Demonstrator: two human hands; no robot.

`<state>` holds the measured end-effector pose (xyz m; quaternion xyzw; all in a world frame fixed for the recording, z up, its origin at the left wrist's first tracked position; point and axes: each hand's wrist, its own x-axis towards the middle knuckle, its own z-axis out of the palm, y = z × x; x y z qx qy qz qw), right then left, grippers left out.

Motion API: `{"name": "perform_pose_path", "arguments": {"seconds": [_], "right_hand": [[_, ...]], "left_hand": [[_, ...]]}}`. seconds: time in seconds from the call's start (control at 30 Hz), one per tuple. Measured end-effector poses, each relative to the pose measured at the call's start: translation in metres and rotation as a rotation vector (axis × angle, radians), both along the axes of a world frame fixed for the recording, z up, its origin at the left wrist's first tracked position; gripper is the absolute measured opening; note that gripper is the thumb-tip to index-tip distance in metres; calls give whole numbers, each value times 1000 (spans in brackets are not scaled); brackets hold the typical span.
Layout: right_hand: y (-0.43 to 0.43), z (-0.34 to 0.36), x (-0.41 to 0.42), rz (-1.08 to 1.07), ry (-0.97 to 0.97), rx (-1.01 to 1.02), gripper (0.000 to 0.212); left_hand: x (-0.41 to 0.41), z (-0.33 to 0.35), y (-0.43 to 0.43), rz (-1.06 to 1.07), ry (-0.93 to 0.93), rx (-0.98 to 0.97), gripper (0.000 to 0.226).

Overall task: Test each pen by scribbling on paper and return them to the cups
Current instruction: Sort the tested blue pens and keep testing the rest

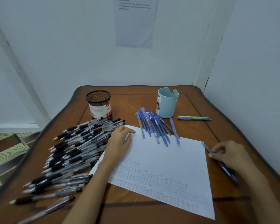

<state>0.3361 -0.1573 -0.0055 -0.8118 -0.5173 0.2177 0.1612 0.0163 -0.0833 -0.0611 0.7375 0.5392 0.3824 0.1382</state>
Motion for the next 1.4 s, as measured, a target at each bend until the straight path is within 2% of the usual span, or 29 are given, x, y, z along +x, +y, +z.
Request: {"name": "perform_pose_path", "arguments": {"seconds": [0.07,0.2,0.33,0.4,0.47,0.5,0.53,0.57,0.6,0.63,0.73,0.8,0.9,1.03,1.13,1.37,1.4], "right_hand": [[1,5,-2,-9,66,142,10],[8,20,-20,-6,250,469,20],[16,24,-46,80,585,597,30],[18,23,-55,46,974,572,25],[17,18,-62,7,1512,503,36],[17,13,-62,-12,1708,493,39],[17,10,-62,-18,1821,487,38],[17,7,-61,-8,1852,484,35],[18,6,-61,17,1822,486,32],[21,3,-60,50,1707,508,31],[25,-2,-59,153,1087,670,32],[25,-3,-62,225,877,757,38],[22,-2,-70,265,782,821,37],[19,-12,-83,347,436,1006,24],[20,-32,-89,425,266,1103,12],[26,-45,-86,493,224,1053,8],[26,-46,-85,508,243,1028,14]], "left_hand": [[0,0,0,1,3,-5,22],[0,-1,0,3,-4,-13,22],[0,-3,1,9,-11,-22,22],[0,-2,2,13,-16,-23,21],[0,-3,2,13,-13,-22,21],[0,-3,2,12,-10,-19,21],[0,-3,2,10,-6,-17,21],[0,-3,3,8,-4,-17,21],[0,-3,3,7,-4,-18,21],[0,-3,3,7,-7,-16,21],[-1,-4,4,0,-15,-4,21],[-1,-5,4,-6,-14,1,21],[-1,-6,4,-4,-7,3,20],[-1,-6,6,5,-9,-7,20],[-1,-4,5,1,-6,-9,20],[-2,-6,4,5,8,-25,22],[-2,-5,4,6,7,-28,22]]}}
